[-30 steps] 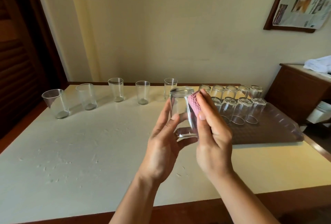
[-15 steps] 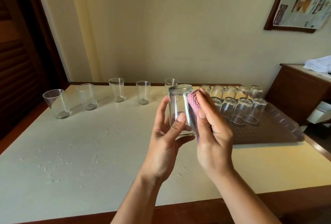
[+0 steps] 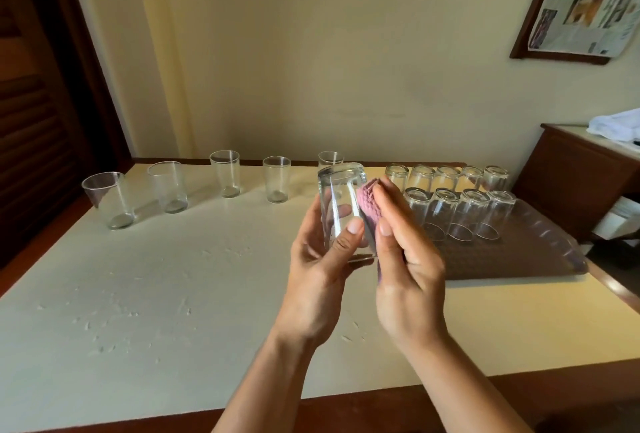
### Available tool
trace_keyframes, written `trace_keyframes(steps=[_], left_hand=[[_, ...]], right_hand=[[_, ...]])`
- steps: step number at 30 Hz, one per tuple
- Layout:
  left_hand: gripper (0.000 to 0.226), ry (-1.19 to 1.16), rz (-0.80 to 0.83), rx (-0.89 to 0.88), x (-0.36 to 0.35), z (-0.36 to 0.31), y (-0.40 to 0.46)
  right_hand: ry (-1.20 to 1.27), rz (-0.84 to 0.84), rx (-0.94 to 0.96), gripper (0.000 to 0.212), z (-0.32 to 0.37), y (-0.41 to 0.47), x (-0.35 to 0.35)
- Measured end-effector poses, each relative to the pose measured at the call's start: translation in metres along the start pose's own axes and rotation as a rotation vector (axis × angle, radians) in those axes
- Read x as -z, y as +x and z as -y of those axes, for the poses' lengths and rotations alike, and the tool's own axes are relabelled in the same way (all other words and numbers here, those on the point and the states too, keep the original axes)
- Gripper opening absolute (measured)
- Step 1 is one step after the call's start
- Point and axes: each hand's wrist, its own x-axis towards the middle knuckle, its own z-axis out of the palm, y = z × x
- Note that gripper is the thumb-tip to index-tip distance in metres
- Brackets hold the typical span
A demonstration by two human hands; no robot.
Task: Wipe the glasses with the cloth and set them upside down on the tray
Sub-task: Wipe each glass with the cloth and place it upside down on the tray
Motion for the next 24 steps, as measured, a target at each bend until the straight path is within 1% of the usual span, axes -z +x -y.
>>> trace_keyframes(steps=[2, 3, 5, 8, 9, 11, 14, 16, 18, 21, 24], left_hand=[[0.059, -0.037, -0.029, 0.020, 0.003, -0.002, 0.005], [0.063, -0.053, -0.021, 0.041, 0.006, -0.002, 0.007], [0.067, -0.087, 0.037, 0.101, 0.010, -0.003, 0.006], [0.064, -0.101, 0.149, 0.142, 0.009, -0.003, -0.001], [0.063, -0.101, 0.148, 0.137, 0.008, -0.002, -0.003], [0.064, -0.109, 0.072, 0.098, 0.005, 0.000, -0.004], [0.063, -0.095, -0.021, 0.041, 0.003, -0.002, 0.002], [0.057, -0.071, -0.020, 0.062, 0.006, -0.005, 0.005], [0.053, -0.042, 0.018, 0.124, 0.012, -0.004, 0.004], [0.061, -0.010, 0.075, 0.178, 0.015, 0.004, -0.004], [0.068, 0.001, -0.023, 0.102, 0.009, 0.005, -0.006]], right_hand=[[0.034, 0.017, 0.002, 0.037, -0.001, -0.017, -0.005], [0.005, 0.012, 0.010, 0.036, -0.001, -0.023, -0.007], [-0.045, 0.013, 0.036, 0.036, -0.003, -0.026, -0.005], [-0.044, 0.006, 0.021, 0.039, -0.002, -0.004, 0.001], [-0.067, -0.006, 0.016, 0.039, -0.003, 0.005, 0.003], [-0.087, -0.007, 0.022, 0.040, -0.004, 0.014, 0.005], [-0.086, 0.023, 0.024, 0.040, -0.001, 0.000, -0.001], [-0.090, 0.031, 0.020, 0.039, -0.002, -0.019, -0.004], [-0.104, 0.021, 0.016, 0.039, -0.002, -0.026, -0.004], [-0.081, 0.010, 0.004, 0.039, -0.001, -0.010, -0.001], [-0.095, -0.016, -0.016, 0.040, -0.006, 0.006, 0.001]])
